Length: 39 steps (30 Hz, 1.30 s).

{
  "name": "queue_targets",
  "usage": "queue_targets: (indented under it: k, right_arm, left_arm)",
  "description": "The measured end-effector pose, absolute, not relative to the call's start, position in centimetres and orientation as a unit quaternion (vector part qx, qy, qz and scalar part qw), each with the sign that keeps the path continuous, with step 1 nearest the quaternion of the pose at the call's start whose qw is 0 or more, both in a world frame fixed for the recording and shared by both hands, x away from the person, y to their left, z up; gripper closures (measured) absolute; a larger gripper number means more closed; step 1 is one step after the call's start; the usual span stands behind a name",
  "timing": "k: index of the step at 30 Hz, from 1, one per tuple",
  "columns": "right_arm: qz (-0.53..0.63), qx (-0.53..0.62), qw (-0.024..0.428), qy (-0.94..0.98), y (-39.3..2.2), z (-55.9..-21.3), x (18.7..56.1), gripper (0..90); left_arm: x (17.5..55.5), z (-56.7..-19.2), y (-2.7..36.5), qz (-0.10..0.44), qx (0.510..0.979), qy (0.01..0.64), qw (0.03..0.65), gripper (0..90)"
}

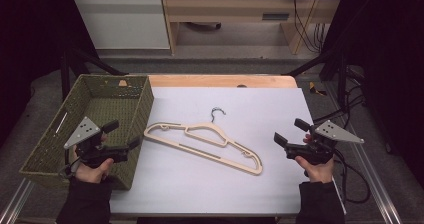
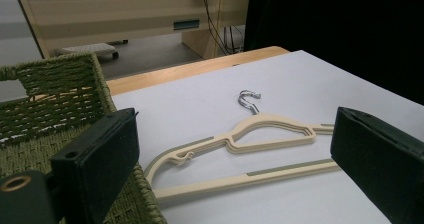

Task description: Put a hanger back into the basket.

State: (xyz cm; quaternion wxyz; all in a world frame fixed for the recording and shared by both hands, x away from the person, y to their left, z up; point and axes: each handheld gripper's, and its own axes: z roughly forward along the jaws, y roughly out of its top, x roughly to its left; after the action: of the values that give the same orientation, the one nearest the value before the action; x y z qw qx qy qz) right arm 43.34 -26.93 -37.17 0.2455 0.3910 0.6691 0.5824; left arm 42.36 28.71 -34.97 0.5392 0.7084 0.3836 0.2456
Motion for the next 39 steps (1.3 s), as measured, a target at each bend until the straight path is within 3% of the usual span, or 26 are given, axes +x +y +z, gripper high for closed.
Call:
queue_targets:
  k: [21,30,39]
  right_arm:
    - [0.519,0.371,0.223,0.737,-23.3,-37.7,46.1,12.5]
    - [0.474,0.362,0.194,0.779,-20.0,-39.1,49.1,20.4]
    - [0.407,0.350,0.151,0.830,-17.5,-42.8,50.8,32.4]
  left_arm:
    - [42.4,-35.1,28.8,0.248,0.711,0.385,0.533,5.0]
    - [42.3,-35.1,28.8,0.248,0.707,0.388,0.536,5.0]
    - [42.2,-35.0,28.7,0.250,0.709,0.385,0.536,5.0]
